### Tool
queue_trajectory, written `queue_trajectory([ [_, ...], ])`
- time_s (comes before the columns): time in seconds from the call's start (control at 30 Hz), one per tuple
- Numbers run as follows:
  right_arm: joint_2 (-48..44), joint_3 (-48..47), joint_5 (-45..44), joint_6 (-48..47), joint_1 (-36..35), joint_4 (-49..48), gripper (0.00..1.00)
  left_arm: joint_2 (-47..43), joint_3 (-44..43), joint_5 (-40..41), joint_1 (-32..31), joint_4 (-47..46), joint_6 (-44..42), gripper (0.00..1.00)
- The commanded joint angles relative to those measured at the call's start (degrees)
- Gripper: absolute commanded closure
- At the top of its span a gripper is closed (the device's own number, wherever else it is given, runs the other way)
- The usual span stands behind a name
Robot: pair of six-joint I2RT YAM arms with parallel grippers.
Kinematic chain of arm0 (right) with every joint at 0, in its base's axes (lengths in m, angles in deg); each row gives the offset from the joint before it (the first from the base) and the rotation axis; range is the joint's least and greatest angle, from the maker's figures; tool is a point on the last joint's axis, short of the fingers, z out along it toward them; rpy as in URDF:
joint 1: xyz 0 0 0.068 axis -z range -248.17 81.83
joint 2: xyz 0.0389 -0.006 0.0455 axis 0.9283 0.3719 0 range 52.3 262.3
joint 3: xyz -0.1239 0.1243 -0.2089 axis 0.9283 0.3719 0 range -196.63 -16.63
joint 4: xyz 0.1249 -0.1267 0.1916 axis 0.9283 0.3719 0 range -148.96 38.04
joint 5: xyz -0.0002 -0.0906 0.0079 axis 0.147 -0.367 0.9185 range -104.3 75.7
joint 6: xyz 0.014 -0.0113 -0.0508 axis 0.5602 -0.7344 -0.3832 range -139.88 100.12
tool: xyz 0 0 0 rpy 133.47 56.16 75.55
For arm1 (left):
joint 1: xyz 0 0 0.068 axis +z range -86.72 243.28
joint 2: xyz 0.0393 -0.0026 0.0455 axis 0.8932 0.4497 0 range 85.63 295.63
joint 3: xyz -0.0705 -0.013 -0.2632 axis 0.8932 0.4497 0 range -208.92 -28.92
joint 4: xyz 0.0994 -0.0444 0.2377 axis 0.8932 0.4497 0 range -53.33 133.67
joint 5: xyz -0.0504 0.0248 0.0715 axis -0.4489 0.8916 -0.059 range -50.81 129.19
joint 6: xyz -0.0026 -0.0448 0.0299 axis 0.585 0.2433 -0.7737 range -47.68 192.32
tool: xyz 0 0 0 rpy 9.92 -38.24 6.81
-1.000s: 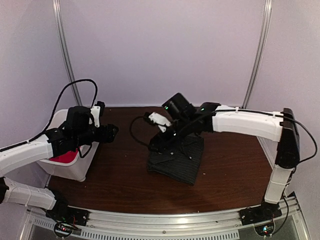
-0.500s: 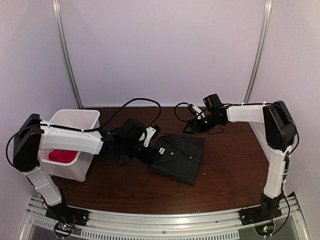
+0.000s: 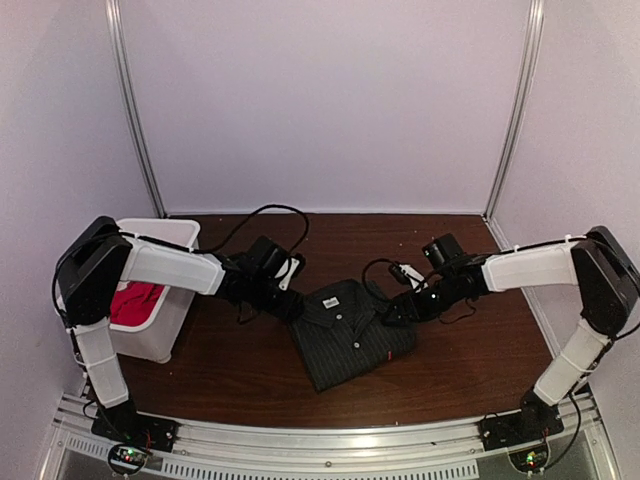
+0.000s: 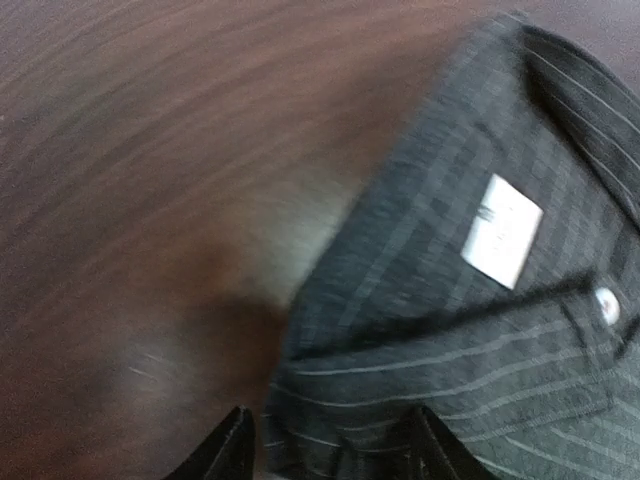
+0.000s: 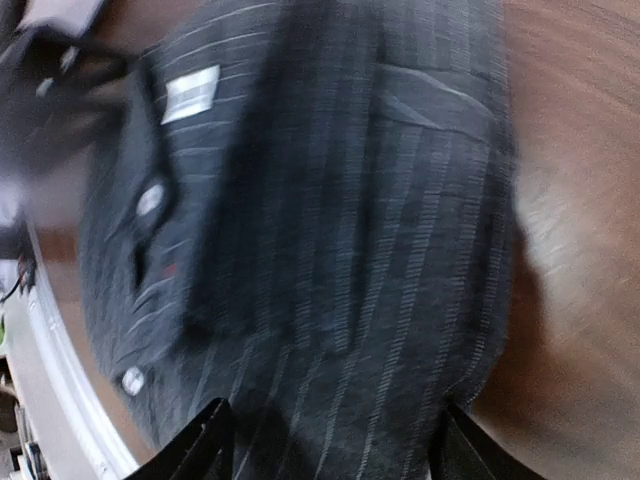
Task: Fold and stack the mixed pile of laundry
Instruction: Adjust the square-folded shirt at the center of the board.
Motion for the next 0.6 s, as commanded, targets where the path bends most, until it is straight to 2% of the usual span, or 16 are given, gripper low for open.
queue_trajectory([
  [0.0, -15.4, 7.6, 4.6, 9.7, -3.3, -6.0, 0.30, -0.6, -3.6, 1.2, 4.9, 0.4, -1.8, 0.43],
  [0.13, -24.7, 12.0, 1.5, 12.2, -1.3, -4.9, 0.25, -5.3, -1.7, -0.3, 5.2, 0.0, -2.0, 0.34],
  [0.3, -31.3, 24.0, 4.7, 16.1, -1.4, -11.9, 0.31, -15.8, 12.8, -10.0, 4.4, -8.2, 3.1, 0.30],
  [0.4, -34.1, 29.7, 7.2, 18.0, -1.8, -16.6, 0.33, -21.2, 19.1, -10.0, -0.4, -11.2, 5.5, 0.29],
  [0.57, -37.2, 33.4, 8.6, 18.3, -4.2, -20.7, 0.32, -22.4, 26.8, -12.1, -7.3, -18.2, 14.6, 0.30],
])
